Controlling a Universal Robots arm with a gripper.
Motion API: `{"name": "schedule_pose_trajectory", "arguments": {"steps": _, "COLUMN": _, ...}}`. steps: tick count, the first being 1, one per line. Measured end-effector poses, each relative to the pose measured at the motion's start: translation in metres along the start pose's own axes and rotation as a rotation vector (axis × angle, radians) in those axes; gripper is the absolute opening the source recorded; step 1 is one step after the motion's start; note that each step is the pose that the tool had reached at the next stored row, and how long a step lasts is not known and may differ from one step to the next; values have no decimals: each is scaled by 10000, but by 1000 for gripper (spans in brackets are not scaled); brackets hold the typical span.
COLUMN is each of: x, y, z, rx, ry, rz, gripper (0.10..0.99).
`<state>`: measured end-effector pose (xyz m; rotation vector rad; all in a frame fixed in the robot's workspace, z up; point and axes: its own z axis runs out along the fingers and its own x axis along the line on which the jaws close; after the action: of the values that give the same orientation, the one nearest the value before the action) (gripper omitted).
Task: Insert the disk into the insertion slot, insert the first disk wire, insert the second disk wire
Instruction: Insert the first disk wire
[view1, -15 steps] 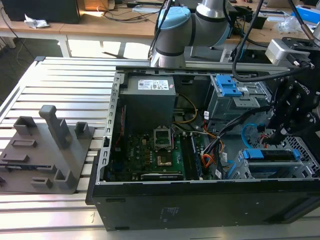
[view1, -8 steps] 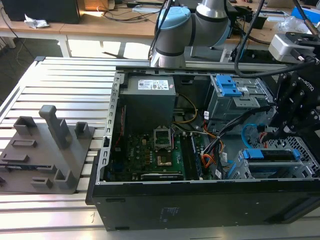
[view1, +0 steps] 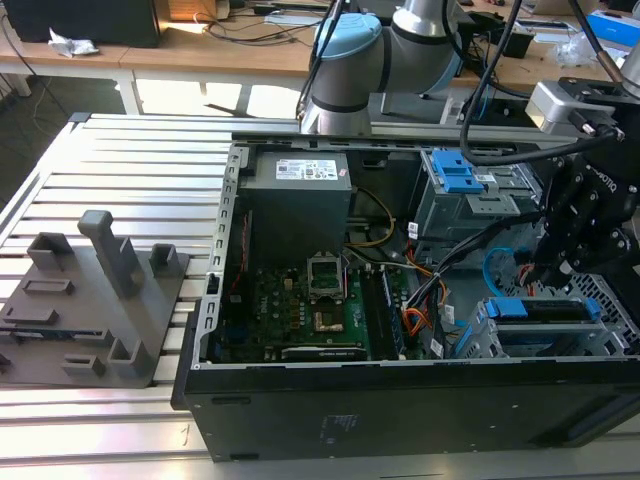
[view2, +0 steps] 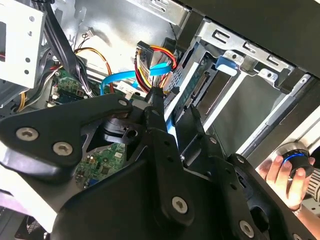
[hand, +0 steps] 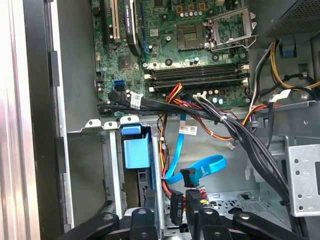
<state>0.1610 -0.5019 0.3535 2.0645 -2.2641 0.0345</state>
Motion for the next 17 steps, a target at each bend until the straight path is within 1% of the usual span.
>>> {"name": "schedule_pose_trajectory", "arguments": {"steps": 1, "x": 0, "y": 0, "z": 0, "rx": 0, "ry": 0, "rz": 0, "gripper": 376}}
{"name": "schedule_pose_trajectory", "arguments": {"steps": 2, "x": 0, "y": 0, "z": 1, "rx": 0, "ry": -1, "rz": 0, "gripper": 294}}
{"name": "schedule_pose_trajectory", "arguments": {"steps": 3, "x": 0, "y": 0, "z": 1, "rx": 0, "ry": -1, "rz": 0, "gripper": 165}}
{"name": "schedule_pose_trajectory", "arguments": {"steps": 4, "x": 1, "y": -1, "z": 1, "rx": 0, "ry": -1, "rz": 0, "gripper": 165}}
{"name": "schedule_pose_trajectory", "arguments": {"steps": 5, "x": 19, "y": -3, "z": 3, "rx": 0, "ry": -1, "rz": -1, "gripper": 165}}
{"name": "schedule_pose_trajectory", "arguments": {"steps": 6, "x": 79, "y": -8, "z": 7, "rx": 0, "ry": -1, "rz": 0, "gripper": 165}}
{"name": "schedule_pose_trajectory", "arguments": {"steps": 8, "x": 143, "y": -14, "z": 12, "rx": 0, "ry": -1, "rz": 0, "gripper": 165}}
{"name": "schedule_pose_trajectory", "arguments": {"steps": 9, "x": 195, "y": -19, "z": 15, "rx": 0, "ry": 1, "rz": 0, "gripper": 165}}
{"name": "schedule_pose_trajectory", "arguments": {"steps": 10, "x": 222, "y": -27, "z": 18, "rx": 0, "ry": 0, "rz": -3, "gripper": 165}}
{"name": "schedule_pose_trajectory", "arguments": {"steps": 11, "x": 242, "y": -54, "z": 22, "rx": -14, "ry": 2, "rz": -7, "gripper": 165}}
{"name": "schedule_pose_trajectory", "arguments": {"steps": 12, "x": 238, "y": -85, "z": 35, "rx": -25, "ry": 3, "rz": -56, "gripper": 165}}
{"name": "schedule_pose_trajectory", "arguments": {"steps": 13, "x": 236, "y": -101, "z": 46, "rx": -26, "ry": 9, "rz": -125, "gripper": 165}}
{"name": "schedule_pose_trajectory", "arguments": {"steps": 15, "x": 233, "y": -121, "z": 62, "rx": -7, "ry": 21, "rz": -409, "gripper": 165}}
{"name": "schedule_pose_trajectory", "arguments": {"steps": 17, "x": 228, "y": -134, "z": 73, "rx": -4, "ry": 18, "rz": -450, "gripper": 165}}
